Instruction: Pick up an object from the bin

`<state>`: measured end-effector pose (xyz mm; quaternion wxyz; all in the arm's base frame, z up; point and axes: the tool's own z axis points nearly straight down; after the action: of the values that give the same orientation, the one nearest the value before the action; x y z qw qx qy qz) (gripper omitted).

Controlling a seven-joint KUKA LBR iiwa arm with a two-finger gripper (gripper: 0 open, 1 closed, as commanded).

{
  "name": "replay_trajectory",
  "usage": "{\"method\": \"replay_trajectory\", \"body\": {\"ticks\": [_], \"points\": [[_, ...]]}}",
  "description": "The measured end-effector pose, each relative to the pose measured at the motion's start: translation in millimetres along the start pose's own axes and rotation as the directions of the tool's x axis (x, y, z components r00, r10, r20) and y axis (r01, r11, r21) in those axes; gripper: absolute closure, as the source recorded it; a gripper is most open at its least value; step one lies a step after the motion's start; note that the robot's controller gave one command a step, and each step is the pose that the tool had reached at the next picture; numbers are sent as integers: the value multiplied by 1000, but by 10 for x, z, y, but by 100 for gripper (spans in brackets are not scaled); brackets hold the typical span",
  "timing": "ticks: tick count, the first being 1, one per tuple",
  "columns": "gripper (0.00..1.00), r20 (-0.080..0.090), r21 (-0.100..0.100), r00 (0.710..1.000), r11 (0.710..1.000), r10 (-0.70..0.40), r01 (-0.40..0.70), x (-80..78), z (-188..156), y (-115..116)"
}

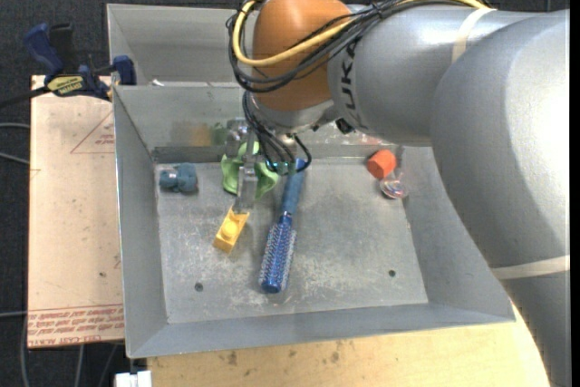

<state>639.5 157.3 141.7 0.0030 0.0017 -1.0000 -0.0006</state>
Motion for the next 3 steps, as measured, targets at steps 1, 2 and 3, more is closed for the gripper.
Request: {"method": "replay_trajectory", "body": {"ticks": [1,2,3], "points": [[0,5,2,988,988,-151,151,237,736,-652],[0,11,7,913,913,-408,408,-125,603,-1082],[0,8,1,965,965,-261,261,-78,712,-1015]]}}
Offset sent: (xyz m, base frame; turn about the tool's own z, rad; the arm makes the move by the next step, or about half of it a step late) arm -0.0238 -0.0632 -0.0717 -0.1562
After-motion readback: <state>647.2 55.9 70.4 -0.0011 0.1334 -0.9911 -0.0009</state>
